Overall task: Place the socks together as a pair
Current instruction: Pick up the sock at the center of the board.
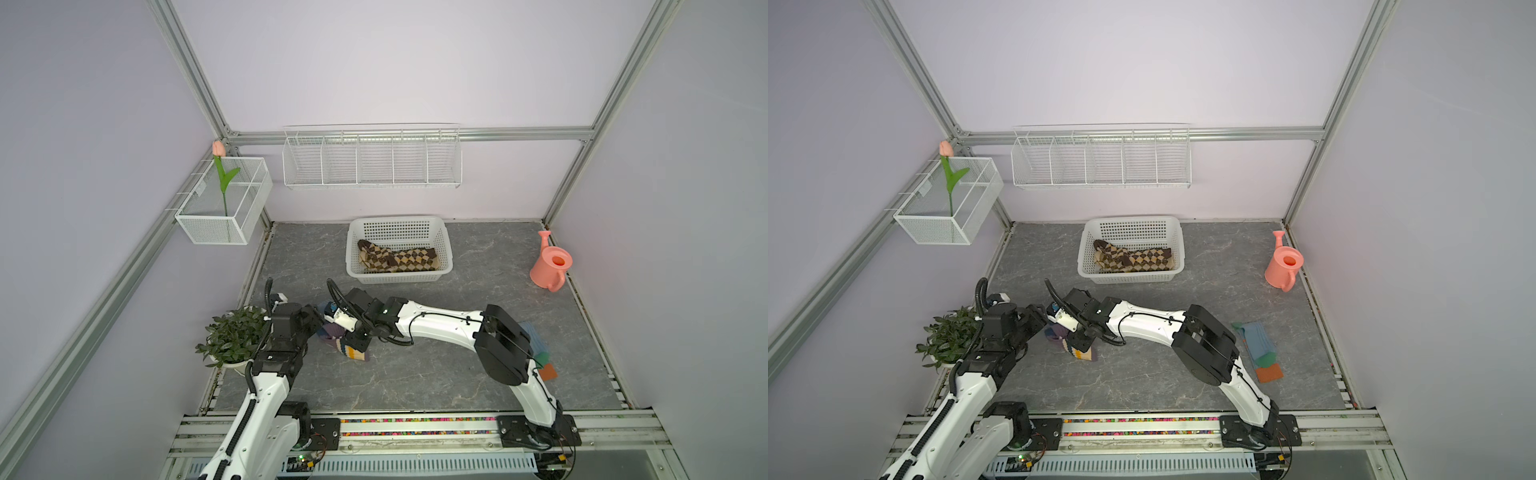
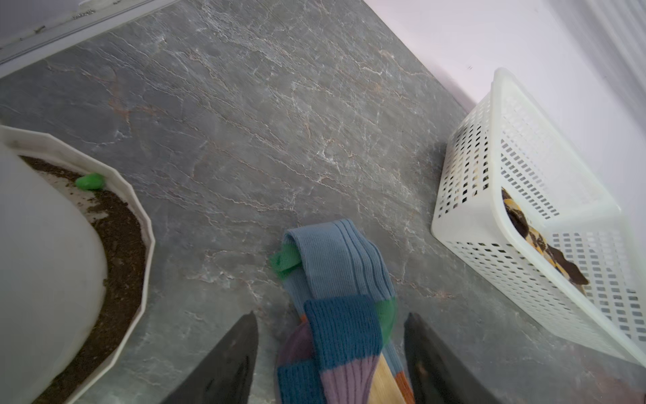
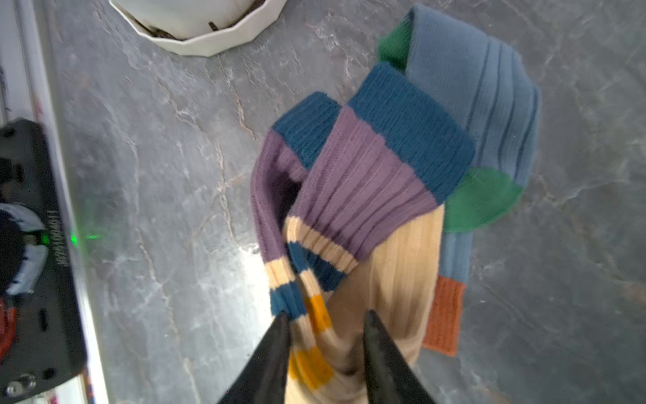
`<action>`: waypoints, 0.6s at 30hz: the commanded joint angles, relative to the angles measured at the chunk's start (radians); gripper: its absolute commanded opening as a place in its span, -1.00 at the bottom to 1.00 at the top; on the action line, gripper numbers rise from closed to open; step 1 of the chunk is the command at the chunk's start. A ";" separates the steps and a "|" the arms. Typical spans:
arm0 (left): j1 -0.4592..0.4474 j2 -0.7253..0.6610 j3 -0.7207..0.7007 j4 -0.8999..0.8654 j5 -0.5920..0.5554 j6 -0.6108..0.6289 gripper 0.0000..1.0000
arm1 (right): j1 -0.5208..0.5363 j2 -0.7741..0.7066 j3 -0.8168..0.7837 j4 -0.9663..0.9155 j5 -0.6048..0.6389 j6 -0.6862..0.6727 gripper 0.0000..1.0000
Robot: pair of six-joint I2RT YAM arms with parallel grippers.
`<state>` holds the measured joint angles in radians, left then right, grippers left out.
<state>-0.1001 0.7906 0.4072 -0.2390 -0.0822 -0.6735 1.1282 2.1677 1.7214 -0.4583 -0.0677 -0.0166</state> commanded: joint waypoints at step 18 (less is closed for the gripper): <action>-0.147 0.243 0.108 0.092 0.124 0.100 0.30 | -0.256 -0.701 -0.650 0.010 0.061 0.087 -0.86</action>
<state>-0.2081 1.0012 0.4679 -0.1768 0.0574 -0.5972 0.9039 1.5219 1.1278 -0.4084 -0.0299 0.0498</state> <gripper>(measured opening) 0.650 0.072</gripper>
